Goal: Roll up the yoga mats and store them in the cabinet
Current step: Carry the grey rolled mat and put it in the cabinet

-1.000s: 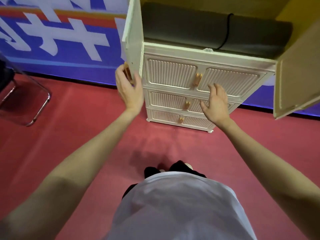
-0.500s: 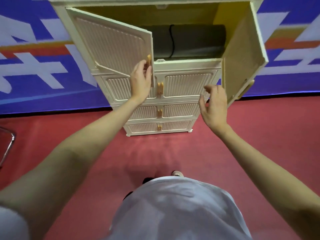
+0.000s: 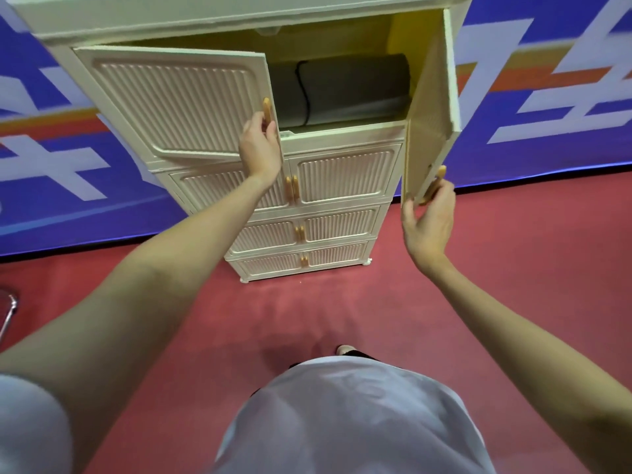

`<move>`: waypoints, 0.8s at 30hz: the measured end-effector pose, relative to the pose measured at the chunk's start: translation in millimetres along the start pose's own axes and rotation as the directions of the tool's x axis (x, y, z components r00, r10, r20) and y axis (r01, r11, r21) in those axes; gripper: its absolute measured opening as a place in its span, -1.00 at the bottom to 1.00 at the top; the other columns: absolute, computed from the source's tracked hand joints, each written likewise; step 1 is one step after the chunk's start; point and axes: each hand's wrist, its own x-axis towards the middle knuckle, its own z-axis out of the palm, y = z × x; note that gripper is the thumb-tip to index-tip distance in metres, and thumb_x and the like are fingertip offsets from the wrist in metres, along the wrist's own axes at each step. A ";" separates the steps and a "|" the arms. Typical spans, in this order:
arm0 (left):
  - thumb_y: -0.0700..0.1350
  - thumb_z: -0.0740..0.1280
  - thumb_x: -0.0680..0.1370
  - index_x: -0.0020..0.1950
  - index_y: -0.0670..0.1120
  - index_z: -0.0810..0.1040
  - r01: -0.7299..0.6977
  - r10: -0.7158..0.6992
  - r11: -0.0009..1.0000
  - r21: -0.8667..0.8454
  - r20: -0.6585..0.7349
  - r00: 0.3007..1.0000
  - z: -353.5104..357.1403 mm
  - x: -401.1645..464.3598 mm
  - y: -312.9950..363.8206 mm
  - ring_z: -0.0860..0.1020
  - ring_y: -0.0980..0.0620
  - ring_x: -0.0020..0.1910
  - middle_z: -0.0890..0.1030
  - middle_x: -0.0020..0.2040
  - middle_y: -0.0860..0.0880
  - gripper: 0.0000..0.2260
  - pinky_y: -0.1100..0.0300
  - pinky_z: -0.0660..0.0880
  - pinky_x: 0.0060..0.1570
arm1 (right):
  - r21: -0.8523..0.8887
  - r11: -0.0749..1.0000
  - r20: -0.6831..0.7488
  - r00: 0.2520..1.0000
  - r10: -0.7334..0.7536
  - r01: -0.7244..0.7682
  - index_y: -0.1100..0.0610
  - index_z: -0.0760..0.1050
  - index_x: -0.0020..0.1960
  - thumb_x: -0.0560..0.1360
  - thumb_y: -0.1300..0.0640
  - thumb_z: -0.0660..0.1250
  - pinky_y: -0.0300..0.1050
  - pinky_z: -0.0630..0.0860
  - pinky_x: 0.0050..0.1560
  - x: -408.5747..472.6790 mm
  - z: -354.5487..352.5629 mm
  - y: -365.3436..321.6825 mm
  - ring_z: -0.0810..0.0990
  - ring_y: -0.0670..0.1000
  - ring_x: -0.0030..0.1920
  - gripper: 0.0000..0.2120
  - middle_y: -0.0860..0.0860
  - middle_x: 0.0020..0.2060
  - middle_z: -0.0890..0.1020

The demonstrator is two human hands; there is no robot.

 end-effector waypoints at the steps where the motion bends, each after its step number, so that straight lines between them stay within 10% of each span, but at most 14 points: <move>1: -0.13 0.22 0.62 0.08 -0.17 0.55 0.001 -0.001 1.000 -0.002 0.003 1.000 0.7 0.5 0.6 0.50 0.06 -0.09 0.60 0.00 -0.08 -0.83 0.29 0.35 -0.15 | 0.014 0.998 0.042 0.997 -0.060 0.059 0.24 0.40 0.04 0.48 0.18 0.33 -0.06 0.39 -0.07 0.7 1.1 -1.4 0.45 0.09 -0.05 -0.80 0.04 -0.10 0.46; 14: -0.14 0.30 0.58 -0.07 -0.18 0.63 -0.188 0.149 0.976 0.106 0.303 0.941 -19.1 53.0 0.3 0.55 0.05 -0.14 0.62 -0.15 -0.04 -0.84 0.23 0.44 -0.05 | 0.083 0.836 0.589 0.651 -0.480 0.542 0.19 0.46 0.06 0.60 0.11 0.21 0.03 0.47 -0.16 86.2 108.7 -78.7 0.58 0.18 -0.12 -0.84 0.15 -0.10 0.60; 24: -0.18 0.40 0.50 -0.11 -0.22 0.68 -0.110 0.098 0.993 0.044 0.221 0.970 -9.3 81.7 4.6 0.54 0.09 -0.18 0.68 -0.15 -0.10 -0.88 0.31 0.37 -0.17 | 0.028 0.859 0.626 0.661 -0.414 0.512 0.19 0.49 0.05 0.61 0.13 0.16 0.04 0.49 -0.13 137.0 180.3 -111.7 0.59 0.22 -0.06 -0.82 0.17 -0.07 0.62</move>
